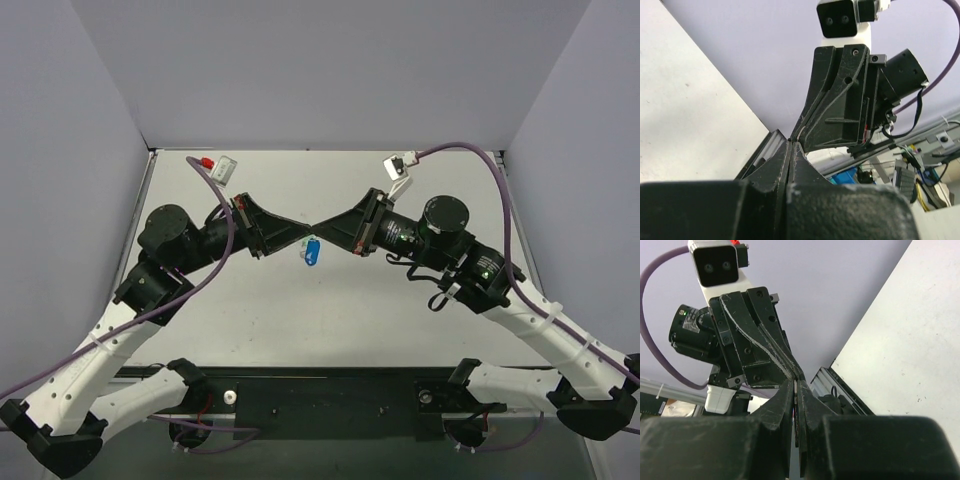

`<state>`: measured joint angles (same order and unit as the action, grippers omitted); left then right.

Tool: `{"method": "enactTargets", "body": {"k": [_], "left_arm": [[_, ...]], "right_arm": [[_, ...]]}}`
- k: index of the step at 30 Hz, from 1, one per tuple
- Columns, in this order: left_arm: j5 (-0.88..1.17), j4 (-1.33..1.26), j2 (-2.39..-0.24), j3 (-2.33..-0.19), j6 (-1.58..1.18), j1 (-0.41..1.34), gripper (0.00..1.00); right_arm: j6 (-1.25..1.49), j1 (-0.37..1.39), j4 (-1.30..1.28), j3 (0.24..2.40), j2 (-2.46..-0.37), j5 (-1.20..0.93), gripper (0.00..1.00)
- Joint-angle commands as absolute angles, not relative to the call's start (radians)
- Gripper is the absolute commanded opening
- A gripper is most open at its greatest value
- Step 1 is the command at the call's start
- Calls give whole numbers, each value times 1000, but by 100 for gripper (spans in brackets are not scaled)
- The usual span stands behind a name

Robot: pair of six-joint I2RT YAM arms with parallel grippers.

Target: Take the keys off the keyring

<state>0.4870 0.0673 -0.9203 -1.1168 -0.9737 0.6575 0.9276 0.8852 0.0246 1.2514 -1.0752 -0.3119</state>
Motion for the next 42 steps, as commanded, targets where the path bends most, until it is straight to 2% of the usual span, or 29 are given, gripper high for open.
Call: {"method": "enactTargets", "body": {"k": [1,6,7,8,9,10,11,13,19,26,31,36,42], "left_arm": [[416,-9,-896,-1140,-1019,687,0],[379,-20,-893,-1115,-1034,687,0],[359,-8,-890,-1117,-1026,686,5],[353,30,-890,-1117,-1019,686,16],[339,63,-887,-1118,-1012,686,35],[330,78,-879,-1124,-993,686,43],[313,115,-873,-1129,-980,686,62],[298,181,-864,-1164,-939,681,75],[342,426,-870,-1264,-772,641,76],[648,422,-903,-1266,-675,606,70],[819,327,-920,-1235,-666,586,70],[928,244,-957,-1204,-701,554,75],[1049,-110,-965,-1105,-888,512,77]], "right_arm": [[959,904,57,1272,-1137,-269,0],[992,884,41,1278,-1160,-239,0],[1005,876,44,1275,-1161,-239,0],[1011,871,43,1272,-1163,-241,0],[1015,870,41,1270,-1161,-242,0],[1017,864,41,1261,-1157,-247,0],[1020,862,40,1258,-1154,-250,0],[1019,851,29,1247,-1143,-259,0],[1016,805,-60,1235,-1117,-350,0],[968,759,-162,1233,-1100,-425,0],[921,749,-236,1278,-1101,-501,0],[871,739,-265,1272,-1074,-584,0],[792,739,-88,1194,-1009,-782,0]]}}
